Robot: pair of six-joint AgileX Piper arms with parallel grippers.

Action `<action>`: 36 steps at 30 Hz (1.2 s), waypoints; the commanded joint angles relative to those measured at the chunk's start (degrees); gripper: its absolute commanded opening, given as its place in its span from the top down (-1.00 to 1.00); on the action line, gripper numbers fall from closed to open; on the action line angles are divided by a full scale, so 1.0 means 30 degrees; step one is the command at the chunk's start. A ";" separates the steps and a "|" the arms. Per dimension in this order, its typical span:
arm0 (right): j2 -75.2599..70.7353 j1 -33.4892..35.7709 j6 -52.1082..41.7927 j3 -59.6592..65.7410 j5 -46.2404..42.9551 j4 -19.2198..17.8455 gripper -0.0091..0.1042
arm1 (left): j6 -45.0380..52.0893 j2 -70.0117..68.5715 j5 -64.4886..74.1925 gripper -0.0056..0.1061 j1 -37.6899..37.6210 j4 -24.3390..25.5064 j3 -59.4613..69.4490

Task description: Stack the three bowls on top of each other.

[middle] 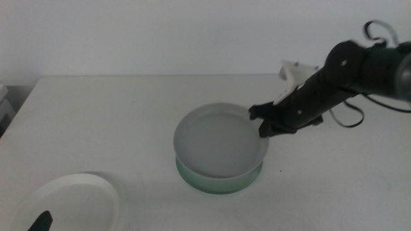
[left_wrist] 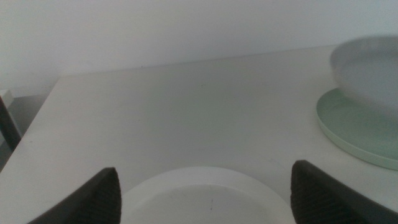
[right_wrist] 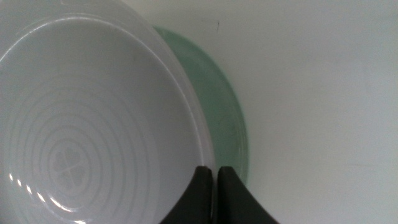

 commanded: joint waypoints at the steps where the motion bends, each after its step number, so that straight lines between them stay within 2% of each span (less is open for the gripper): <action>1: -0.0413 0.0163 -0.0242 -0.0439 -0.0819 0.0288 0.86 | -0.0215 -0.0257 -0.1475 -0.98 -0.0006 -0.0289 -0.0090; 6: 0.0121 0.0215 -0.0798 -0.0439 -0.1126 0.0213 0.83 | -0.0215 -0.0257 -0.1475 -0.98 -0.0006 -0.0289 -0.0090; 9: 0.0103 0.0215 -0.0838 -0.0439 -0.1345 0.0231 0.71 | -0.0215 -0.0257 -0.1475 -0.98 -0.0006 -0.0289 -0.0090; 11: 0.0103 0.0215 -0.0992 -0.0439 -0.1367 0.0206 0.58 | -0.0215 -0.0257 -0.1475 -0.98 -0.0006 -0.0289 -0.0090; 12: -0.0124 0.0195 -0.1083 -0.0461 -0.1000 0.0360 0.21 | -0.0215 -0.0257 -0.1475 -0.98 -0.0006 -0.0289 -0.0090; 17: -0.2319 0.0009 -0.2045 -0.0723 0.0293 0.0346 -0.10 | -0.0215 -0.0257 -0.1475 -0.98 -0.0006 -0.0289 -0.0090; 22: -0.6242 -0.0010 -0.4741 -0.0381 0.1877 0.0658 -0.13 | -0.0215 -0.0257 -0.1475 -0.98 -0.0006 -0.0289 -0.0090; 26: -0.9809 -0.0010 -0.5621 0.1070 0.2027 0.0945 -0.13 | -0.0215 -0.0257 -0.1475 -0.98 -0.0006 -0.0289 -0.0090; 36: -2.0495 -0.0033 -0.7076 0.7749 0.1850 0.0721 -0.13 | -0.0215 -0.0257 -0.1475 -0.98 -0.0006 -0.0289 -0.0090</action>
